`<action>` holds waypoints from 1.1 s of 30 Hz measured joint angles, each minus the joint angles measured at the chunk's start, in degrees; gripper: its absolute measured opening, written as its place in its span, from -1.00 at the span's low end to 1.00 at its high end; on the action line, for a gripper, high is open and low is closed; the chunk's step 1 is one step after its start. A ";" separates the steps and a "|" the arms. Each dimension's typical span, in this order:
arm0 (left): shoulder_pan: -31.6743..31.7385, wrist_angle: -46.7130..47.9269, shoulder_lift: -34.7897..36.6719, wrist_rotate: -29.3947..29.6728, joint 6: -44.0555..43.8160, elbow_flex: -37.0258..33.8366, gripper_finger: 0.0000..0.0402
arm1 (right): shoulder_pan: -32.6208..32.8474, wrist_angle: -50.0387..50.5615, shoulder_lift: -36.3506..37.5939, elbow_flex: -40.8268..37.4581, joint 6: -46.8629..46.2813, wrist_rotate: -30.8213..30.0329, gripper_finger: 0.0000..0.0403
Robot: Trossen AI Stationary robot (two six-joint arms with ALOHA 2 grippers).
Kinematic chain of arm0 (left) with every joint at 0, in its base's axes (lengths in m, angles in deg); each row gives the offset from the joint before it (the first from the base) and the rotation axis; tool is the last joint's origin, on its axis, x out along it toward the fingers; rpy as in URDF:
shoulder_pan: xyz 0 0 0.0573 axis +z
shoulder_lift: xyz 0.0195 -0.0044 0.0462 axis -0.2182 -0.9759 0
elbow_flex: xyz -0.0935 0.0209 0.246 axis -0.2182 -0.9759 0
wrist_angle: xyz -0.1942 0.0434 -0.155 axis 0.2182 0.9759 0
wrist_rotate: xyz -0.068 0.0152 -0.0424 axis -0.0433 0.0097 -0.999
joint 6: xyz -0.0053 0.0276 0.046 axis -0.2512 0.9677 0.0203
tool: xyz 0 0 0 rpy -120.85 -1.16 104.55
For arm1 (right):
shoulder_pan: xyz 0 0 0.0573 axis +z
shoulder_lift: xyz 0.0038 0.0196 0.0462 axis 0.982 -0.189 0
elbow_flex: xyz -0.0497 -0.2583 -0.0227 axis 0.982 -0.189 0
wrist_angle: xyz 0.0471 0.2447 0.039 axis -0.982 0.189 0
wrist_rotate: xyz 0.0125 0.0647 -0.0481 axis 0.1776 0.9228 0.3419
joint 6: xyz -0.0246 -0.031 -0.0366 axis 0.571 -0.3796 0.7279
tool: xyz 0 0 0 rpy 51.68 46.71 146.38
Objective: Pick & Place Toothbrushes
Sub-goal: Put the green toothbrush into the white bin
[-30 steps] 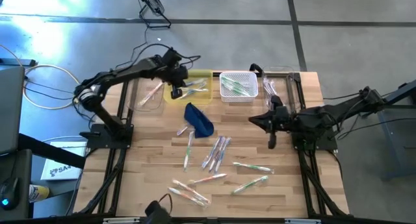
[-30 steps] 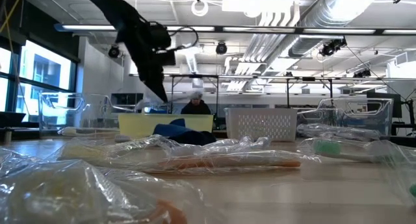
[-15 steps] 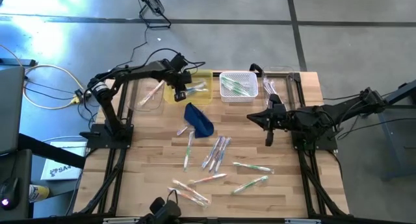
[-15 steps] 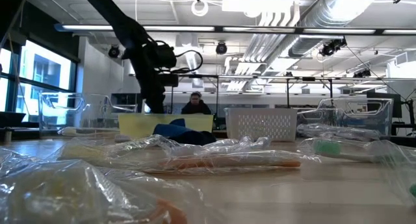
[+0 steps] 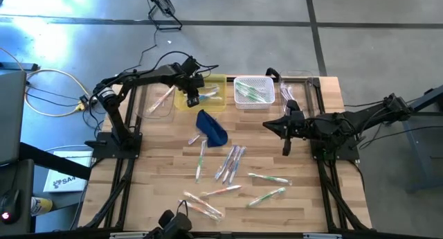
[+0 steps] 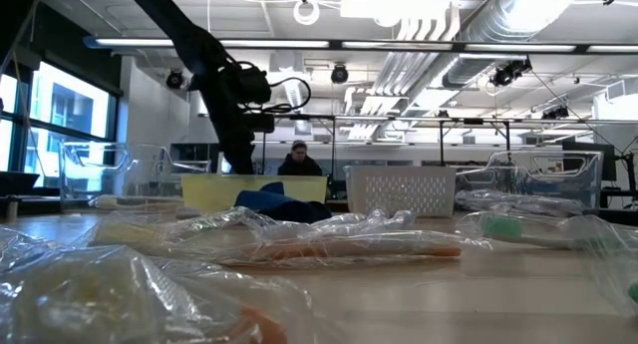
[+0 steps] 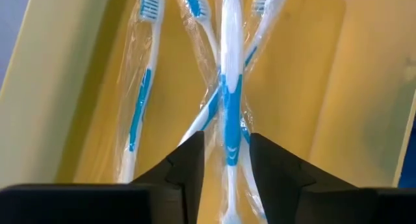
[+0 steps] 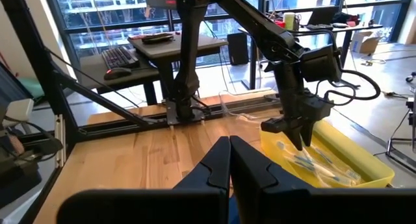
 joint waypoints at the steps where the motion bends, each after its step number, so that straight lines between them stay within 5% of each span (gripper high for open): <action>1: 0.00 0.64 -0.02 0.00 -0.51 0.34 -0.38 | 0.02 0.00 0.00 0.00 0.00 0.00 -0.99; 18: -2.67 3.80 0.95 -7.84 0.67 13.21 -0.37 | 0.07 -1.27 0.02 -0.02 -1.55 0.46 -0.99; 33: -26.74 2.91 10.70 -4.25 1.11 13.28 -0.37 | 0.07 -1.08 0.00 -0.04 -2.60 2.02 -0.99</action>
